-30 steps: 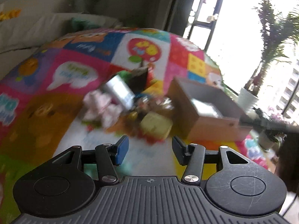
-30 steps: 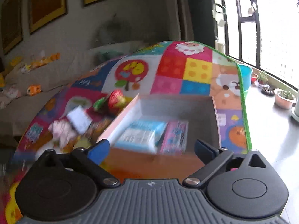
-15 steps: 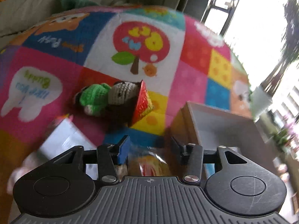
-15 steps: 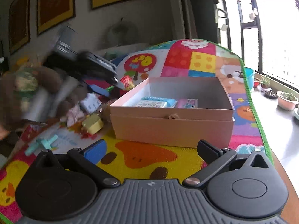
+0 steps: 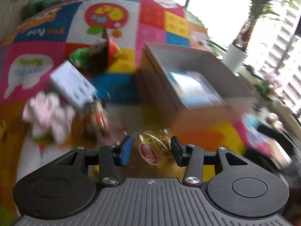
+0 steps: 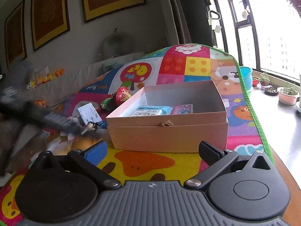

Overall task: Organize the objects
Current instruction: 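Grasp the wrapped bread roll with the left gripper and lift it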

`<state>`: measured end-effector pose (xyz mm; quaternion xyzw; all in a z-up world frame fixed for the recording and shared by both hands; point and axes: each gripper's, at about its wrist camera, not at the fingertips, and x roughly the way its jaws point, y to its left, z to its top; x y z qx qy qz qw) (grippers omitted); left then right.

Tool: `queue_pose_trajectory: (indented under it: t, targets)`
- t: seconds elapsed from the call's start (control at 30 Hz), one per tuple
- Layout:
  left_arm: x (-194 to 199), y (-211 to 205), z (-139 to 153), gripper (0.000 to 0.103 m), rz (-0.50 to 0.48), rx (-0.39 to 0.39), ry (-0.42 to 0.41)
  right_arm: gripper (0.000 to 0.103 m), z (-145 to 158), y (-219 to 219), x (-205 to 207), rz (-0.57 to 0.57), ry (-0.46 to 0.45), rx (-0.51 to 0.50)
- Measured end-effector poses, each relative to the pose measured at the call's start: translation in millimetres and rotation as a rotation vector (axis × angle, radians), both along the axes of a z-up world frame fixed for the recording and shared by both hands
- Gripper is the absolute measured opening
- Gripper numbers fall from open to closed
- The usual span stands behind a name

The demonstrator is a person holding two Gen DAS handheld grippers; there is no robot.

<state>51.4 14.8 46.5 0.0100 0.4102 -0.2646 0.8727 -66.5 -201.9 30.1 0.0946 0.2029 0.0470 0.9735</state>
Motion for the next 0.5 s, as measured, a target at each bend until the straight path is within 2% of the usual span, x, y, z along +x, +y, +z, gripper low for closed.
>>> queue_pose_trajectory:
  t: [0.1, 0.2, 0.23, 0.27, 0.33, 0.43, 0.5]
  targets:
    - [-44, 18, 16, 0.049, 0.018, -0.046, -0.081, 0.103, 0, 0, 1, -0.003, 0.005, -0.002]
    - [-76, 43, 31, 0.049, 0.155, -0.056, -0.215, 0.103, -1, 0, 2, -0.009, 0.011, 0.000]
    - [-82, 53, 32, 0.049, 0.215, -0.064, -0.224, 0.103, -2, 0, 2, -0.010, 0.013, 0.001]
    - [-87, 63, 31, 0.049, 0.271, -0.080, -0.196, 0.103, -2, 0, 3, -0.011, 0.017, 0.001]
    - [-91, 74, 22, 0.049, 0.322, -0.105, -0.094, 0.103, -2, 0, 3, -0.013, 0.025, 0.002]
    - [-97, 79, 2, 0.049, 0.357, -0.127, 0.054, 0.103, -3, 0, 4, -0.022, 0.031, 0.004]
    - [-96, 79, -6, 0.049, 0.358, -0.168, 0.099, 0.103, -3, 1, 4, -0.026, 0.033, 0.003]
